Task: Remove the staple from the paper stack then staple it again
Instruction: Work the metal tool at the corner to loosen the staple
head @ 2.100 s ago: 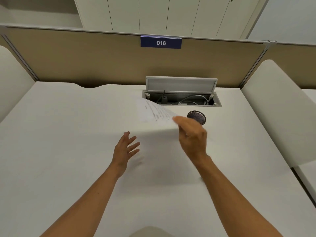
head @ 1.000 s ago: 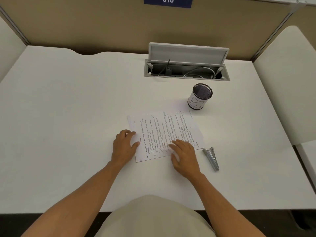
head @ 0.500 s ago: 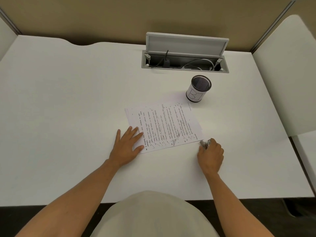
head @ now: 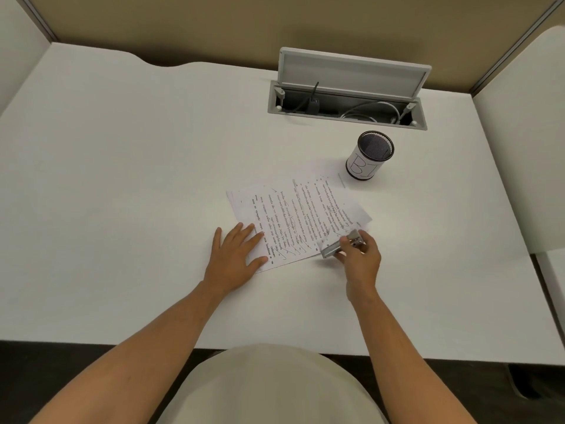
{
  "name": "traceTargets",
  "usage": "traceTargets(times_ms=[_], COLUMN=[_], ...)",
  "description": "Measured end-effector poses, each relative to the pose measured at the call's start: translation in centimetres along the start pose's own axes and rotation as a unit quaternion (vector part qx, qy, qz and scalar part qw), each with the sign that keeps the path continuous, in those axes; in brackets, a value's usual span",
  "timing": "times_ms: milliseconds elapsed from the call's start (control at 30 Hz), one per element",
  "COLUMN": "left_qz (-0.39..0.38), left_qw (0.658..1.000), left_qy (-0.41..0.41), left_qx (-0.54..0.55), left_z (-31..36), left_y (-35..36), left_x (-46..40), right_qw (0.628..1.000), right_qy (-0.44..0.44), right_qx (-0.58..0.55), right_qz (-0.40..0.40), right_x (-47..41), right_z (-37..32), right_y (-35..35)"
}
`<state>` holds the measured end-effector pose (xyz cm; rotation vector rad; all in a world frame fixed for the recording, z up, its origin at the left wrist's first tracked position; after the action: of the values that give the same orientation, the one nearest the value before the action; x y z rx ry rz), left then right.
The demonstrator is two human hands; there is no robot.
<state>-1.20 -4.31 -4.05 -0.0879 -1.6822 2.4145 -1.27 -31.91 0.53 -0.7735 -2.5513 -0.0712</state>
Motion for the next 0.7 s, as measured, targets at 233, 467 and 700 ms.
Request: traceTargets(times_ms=[233,467,700], left_qz=[0.066,0.053,0.102], left_qw=[0.996,0.993,0.989], left_qy=[-0.036,-0.021,0.015], left_qx=[-0.050,-0.101,-0.109], left_z=[1.4,3.1,3.4], left_y=[-0.2,-0.8,-0.6], left_x=[1.4,1.9,2.6], right_qw=[0.988,0.990,0.982], right_qy=[0.067,0.091,-0.054], right_qx=[-0.141,-0.082,0.121], right_qz=[-0.015,-0.074,-0.137], right_x=[0.8,1.4,2.8], right_z=[1.1,3.0,3.5], right_y=[0.6,0.6,0.4])
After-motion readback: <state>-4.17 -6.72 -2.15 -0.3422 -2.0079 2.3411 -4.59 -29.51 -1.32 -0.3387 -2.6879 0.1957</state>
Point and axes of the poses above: each hand's wrist, its own x-axis away from the middle knuckle, its own y-axis out of the palm, z = x × y, the point moved 4 cm from there along -x, towards the middle knuckle, and after that the axes turned 1 degree about z, right-handed, at the moved point
